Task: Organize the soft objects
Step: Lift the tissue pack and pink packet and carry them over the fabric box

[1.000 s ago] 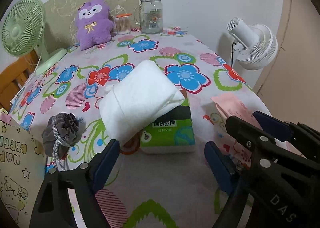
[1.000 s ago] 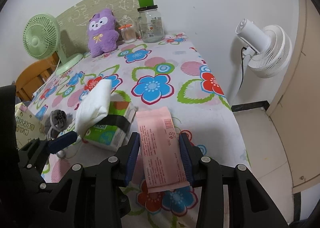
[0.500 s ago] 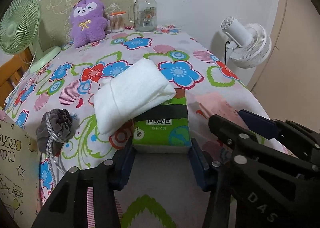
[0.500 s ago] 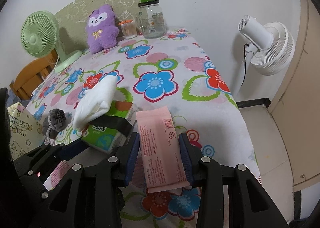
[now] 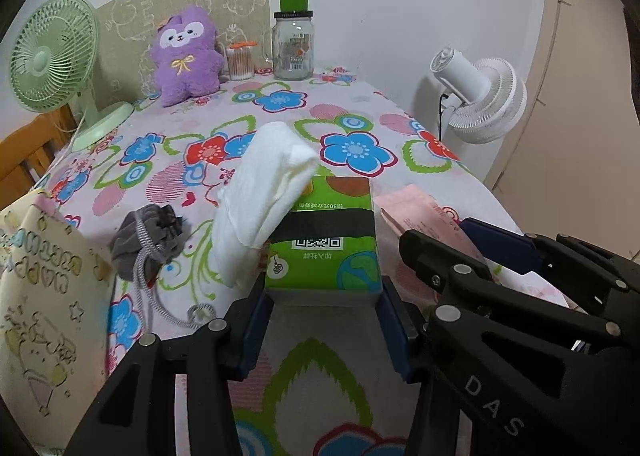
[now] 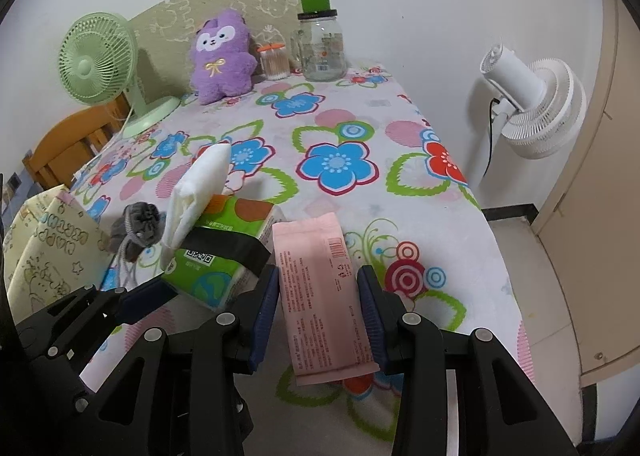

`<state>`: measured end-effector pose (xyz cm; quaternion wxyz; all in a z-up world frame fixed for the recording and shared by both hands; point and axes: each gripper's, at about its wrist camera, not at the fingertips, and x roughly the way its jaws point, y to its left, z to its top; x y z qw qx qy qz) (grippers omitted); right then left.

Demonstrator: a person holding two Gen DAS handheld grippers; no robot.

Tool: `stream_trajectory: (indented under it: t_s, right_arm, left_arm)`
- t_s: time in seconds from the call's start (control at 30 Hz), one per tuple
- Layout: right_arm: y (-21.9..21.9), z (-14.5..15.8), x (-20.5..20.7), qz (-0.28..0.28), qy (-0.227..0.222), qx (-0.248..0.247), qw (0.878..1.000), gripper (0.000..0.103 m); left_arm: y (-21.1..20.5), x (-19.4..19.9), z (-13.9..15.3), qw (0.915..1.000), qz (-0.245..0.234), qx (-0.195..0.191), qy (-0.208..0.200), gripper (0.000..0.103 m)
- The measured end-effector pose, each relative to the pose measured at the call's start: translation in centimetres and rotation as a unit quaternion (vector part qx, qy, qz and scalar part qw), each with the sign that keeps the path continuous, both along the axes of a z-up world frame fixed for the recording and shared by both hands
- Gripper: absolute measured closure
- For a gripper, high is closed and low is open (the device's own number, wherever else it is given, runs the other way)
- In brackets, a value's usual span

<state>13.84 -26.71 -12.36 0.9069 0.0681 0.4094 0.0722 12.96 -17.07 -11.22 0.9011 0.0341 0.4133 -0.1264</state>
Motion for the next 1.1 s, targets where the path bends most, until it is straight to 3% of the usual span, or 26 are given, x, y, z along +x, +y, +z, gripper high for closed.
stream_trajectory:
  t_s: [1.1]
  right_arm:
    - [2.1,5.4,-7.9,-0.006,-0.067,-0.016,0.998,0.06]
  left_arm:
    - [2.6,-7.3,4.5,0.9973,0.0,-0.022,-0.07,0.051]
